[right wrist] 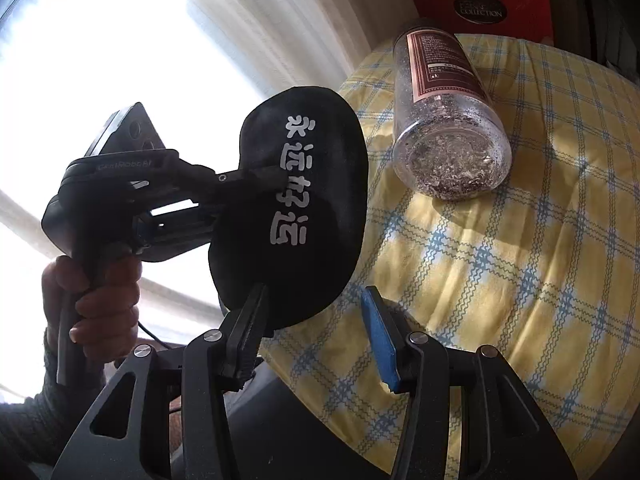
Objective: Organize objects
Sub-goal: 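Carry the black cap with the left tool over the orange box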
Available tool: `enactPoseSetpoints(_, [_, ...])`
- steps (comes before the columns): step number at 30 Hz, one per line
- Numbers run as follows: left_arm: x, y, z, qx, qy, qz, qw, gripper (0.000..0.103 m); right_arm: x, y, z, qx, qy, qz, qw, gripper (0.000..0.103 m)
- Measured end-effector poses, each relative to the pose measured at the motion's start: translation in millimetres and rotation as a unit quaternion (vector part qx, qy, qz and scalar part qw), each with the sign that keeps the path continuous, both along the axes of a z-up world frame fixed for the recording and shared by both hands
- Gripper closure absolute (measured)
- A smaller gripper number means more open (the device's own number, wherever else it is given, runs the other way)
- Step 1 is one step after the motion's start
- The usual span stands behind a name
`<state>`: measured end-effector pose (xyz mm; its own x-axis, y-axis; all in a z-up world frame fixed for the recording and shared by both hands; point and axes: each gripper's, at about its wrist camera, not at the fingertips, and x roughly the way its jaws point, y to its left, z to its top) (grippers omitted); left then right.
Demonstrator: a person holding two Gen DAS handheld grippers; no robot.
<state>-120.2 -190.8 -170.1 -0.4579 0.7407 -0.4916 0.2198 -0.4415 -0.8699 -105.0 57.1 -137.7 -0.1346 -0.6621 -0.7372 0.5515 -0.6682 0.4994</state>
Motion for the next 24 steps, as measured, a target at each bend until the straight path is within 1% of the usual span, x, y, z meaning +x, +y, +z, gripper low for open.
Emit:
enactPoseSetpoints(1, [0, 0, 1, 0.010, 0.003, 0.001, 0.9999, 0.099, -2, 2, -2, -0.010, -0.009, -0.003, 1.000, 0.050])
enactPoseSetpoints(3, [0, 0, 0, 0.037, 0.003, 0.001, 0.9993, 0.099, -5, 6, -4, -0.030, -0.022, -0.010, 0.999, 0.048])
enactPoseSetpoints(5, [-1, 1, -1, 0.063, 0.005, -0.002, 0.9980, 0.099, -6, 11, -3, -0.042, -0.028, -0.015, 0.999, 0.048])
enactPoseSetpoints(11, [-4, 9, 3, 0.086, 0.013, -0.014, 0.9961, 0.099, -9, 22, 10, -0.049, -0.012, -0.032, 0.998, 0.047])
enactPoseSetpoints(14, [-7, 15, 9, 0.086, 0.016, -0.021, 0.9959, 0.099, -10, 27, 18, -0.056, -0.005, -0.038, 0.998, 0.053])
enactPoseSetpoints(15, [-8, 17, 12, 0.085, 0.017, -0.023, 0.9959, 0.099, -10, 29, 21, -0.058, -0.003, -0.041, 0.997, 0.058])
enactPoseSetpoints(16, [-9, 20, 16, 0.084, 0.021, -0.026, 0.9959, 0.099, -11, 31, 25, -0.061, 0.000, -0.043, 0.997, 0.064])
enactPoseSetpoints(19, [-14, 28, 30, 0.081, 0.033, -0.034, 0.9956, 0.099, -11, 40, 36, -0.064, 0.012, -0.053, 0.997, 0.072])
enactPoseSetpoints(22, [-21, 40, 44, 0.082, 0.041, -0.045, 0.9948, 0.099, -14, 55, 48, -0.072, 0.018, -0.066, 0.995, 0.074])
enactPoseSetpoints(24, [-27, 51, 55, 0.077, 0.049, -0.052, 0.9945, 0.099, -12, 65, 57, -0.077, 0.031, -0.080, 0.993, 0.077])
